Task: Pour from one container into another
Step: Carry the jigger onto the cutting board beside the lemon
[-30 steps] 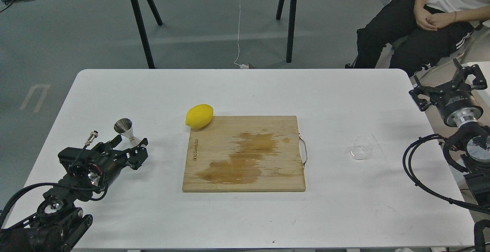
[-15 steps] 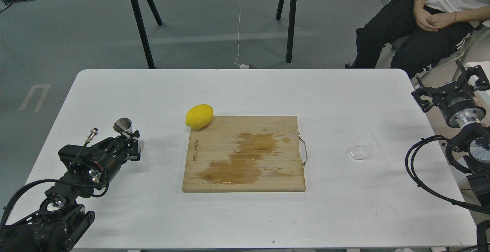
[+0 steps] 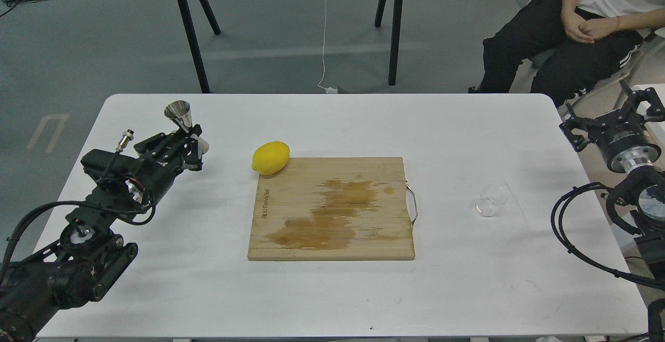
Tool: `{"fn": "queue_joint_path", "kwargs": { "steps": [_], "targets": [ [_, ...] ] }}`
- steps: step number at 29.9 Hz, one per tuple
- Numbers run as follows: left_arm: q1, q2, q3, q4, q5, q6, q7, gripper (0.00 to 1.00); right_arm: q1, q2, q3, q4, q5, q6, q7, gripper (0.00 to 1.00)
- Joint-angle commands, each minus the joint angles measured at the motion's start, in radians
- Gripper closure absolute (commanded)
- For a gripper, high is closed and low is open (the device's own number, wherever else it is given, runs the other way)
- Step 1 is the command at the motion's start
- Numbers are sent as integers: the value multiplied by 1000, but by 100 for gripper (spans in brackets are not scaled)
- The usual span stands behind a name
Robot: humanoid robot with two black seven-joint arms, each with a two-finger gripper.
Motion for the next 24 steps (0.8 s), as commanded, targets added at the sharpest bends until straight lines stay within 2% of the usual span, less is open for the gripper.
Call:
{"fn": "queue_joint_path", "kwargs": {
  "steps": [1, 6, 13, 19, 24],
  "targets": [
    [-90, -17, 59, -56, 0, -11, 4, 87, -2, -13, 0, 0, 0, 0, 0, 0],
    [-211, -103, 262, -73, 0, -13, 10, 90, -5, -38, 0, -1, 0, 0, 0, 0],
    [-208, -264, 443, -41, 0, -23, 57, 92, -18, -46, 0, -3, 0, 0, 0, 0],
    [-129, -304, 513, -7, 0, -23, 68, 93, -23, -47, 2, -3, 0, 0, 0, 0],
    [-142, -316, 529, 89, 0, -23, 85, 93, -26, -47, 2, -3, 0, 0, 1, 0]
  ]
}}
